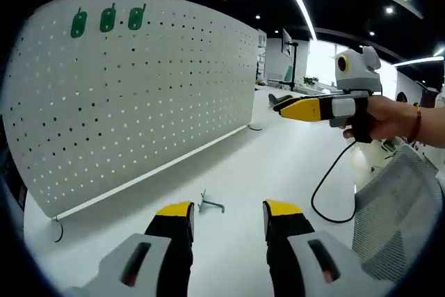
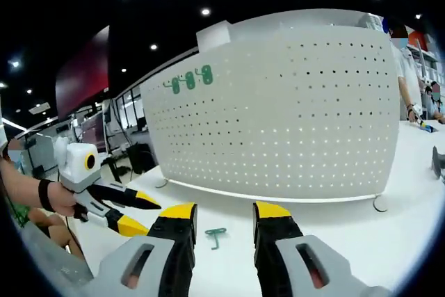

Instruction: Insert the hook assembly into the mounting plate slot until the hook locks in place.

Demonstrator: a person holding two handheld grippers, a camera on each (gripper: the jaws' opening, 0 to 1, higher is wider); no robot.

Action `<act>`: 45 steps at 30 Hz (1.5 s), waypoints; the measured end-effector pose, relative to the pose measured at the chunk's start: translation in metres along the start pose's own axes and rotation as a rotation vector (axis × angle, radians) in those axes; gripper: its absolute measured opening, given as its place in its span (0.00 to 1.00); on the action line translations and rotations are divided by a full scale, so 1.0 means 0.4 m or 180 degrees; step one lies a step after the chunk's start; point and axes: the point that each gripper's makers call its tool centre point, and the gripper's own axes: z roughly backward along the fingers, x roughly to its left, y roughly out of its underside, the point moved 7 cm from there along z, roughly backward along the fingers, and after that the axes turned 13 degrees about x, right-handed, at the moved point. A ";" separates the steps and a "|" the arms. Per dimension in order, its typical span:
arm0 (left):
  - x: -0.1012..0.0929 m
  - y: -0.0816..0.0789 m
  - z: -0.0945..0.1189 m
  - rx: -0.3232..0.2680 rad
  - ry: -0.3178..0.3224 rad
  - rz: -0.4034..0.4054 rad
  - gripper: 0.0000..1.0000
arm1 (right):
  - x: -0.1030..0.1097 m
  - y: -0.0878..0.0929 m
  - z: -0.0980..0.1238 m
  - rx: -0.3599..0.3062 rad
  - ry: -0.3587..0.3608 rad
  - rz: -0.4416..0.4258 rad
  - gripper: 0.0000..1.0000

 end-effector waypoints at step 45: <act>0.069 0.045 -0.199 0.0390 0.0060 0.0131 0.34 | -0.022 0.078 -0.020 0.0150 -0.0022 -0.0317 0.32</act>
